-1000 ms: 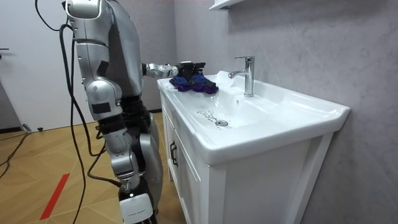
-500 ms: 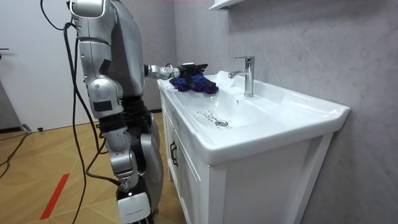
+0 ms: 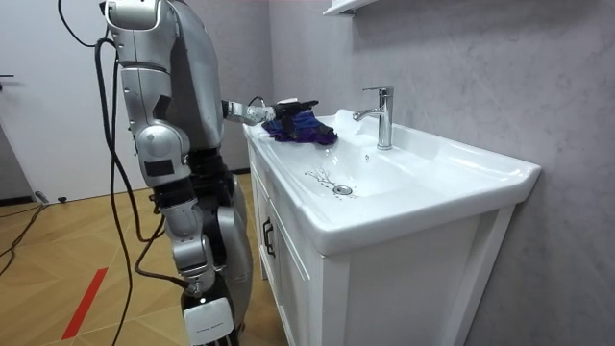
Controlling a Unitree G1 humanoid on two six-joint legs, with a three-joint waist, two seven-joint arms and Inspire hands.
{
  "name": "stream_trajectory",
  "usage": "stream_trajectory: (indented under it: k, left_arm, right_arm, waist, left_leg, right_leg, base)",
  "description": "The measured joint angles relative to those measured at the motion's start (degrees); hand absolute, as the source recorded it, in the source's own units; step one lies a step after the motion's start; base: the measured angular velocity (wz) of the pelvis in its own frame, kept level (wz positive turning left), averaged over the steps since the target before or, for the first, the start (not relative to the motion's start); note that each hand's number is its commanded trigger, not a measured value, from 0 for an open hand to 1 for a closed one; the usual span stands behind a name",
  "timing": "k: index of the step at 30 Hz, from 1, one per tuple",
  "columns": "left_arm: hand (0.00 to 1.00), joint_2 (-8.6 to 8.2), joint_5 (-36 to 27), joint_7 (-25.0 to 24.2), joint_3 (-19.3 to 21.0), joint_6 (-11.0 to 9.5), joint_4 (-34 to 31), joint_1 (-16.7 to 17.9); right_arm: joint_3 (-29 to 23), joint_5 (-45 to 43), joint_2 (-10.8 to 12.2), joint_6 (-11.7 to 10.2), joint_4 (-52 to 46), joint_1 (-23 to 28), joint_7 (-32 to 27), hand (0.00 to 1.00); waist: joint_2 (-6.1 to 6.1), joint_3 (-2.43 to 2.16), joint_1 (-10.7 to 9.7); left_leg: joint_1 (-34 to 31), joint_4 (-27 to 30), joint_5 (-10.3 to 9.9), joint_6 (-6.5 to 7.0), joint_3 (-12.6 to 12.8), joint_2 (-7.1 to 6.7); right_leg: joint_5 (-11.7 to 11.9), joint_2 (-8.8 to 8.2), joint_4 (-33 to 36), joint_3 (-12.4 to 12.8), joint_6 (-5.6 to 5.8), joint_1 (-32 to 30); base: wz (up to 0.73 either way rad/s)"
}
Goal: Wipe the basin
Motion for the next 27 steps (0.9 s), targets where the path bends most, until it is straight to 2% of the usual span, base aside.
stream_trajectory:
  k: [5,7,10,16,27]
  left_arm:
    - [0.00,-0.01,-0.1,0.0,-1.4,0.0,2.5,0.0]
    - [0.00,-0.01,0.0,0.0,-1.4,0.1,3.1,0.0]
    - [0.00,-0.01,0.0,0.0,-1.3,0.1,3.8,0.1]
    - [0.00,-0.09,0.0,0.3,-1.2,-0.2,5.3,0.1]
    - [0.00,-0.09,0.0,0.5,-1.2,-0.4,6.1,0.0]
  right_arm:
    - [0.1,-0.6,-0.1,0.1,-0.2,0.0,0.2,0.00]
    - [0.1,-0.7,-0.1,0.6,-0.2,0.0,0.8,0.00]
    - [0.1,-0.8,-0.1,1.4,-0.2,0.0,1.4,0.00]
    - [0.1,-2.2,0.0,2.1,-0.2,0.0,2.3,0.00]
    - [0.1,-2.5,0.1,3.1,-0.2,0.3,2.0,0.00]
  waist:
    - [-0.04,0.02,0.0]
    - [-0.30,0.16,-0.2]
    - [-0.35,0.07,0.0]
    - [-1.18,-0.57,0.2]
    - [-1.87,-0.47,0.2]
  left_leg:
    - [0.0,0.0,0.0,0.00,0.0,0.00]
    - [0.0,0.0,0.0,-0.01,0.0,0.01]
    - [0.0,0.0,0.0,-0.01,0.0,-0.01]
    - [0.1,0.1,0.0,-0.03,0.0,0.02]
    - [0.5,0.0,0.0,-0.03,0.1,-0.01]
  right_leg:
    - [0.0,-0.02,-0.3,0.0,0.00,0.1]
    - [0.0,0.02,-0.6,0.1,0.00,0.3]
    - [0.0,0.01,-0.7,0.1,0.00,0.3]
    - [0.0,0.08,-0.6,0.1,0.00,0.4]
    - [0.0,0.08,-0.6,0.2,0.00,0.7]
  base:
    - [0.00]
    - [0.00]
    - [0.00]
    - [0.00]
    - [0.00]
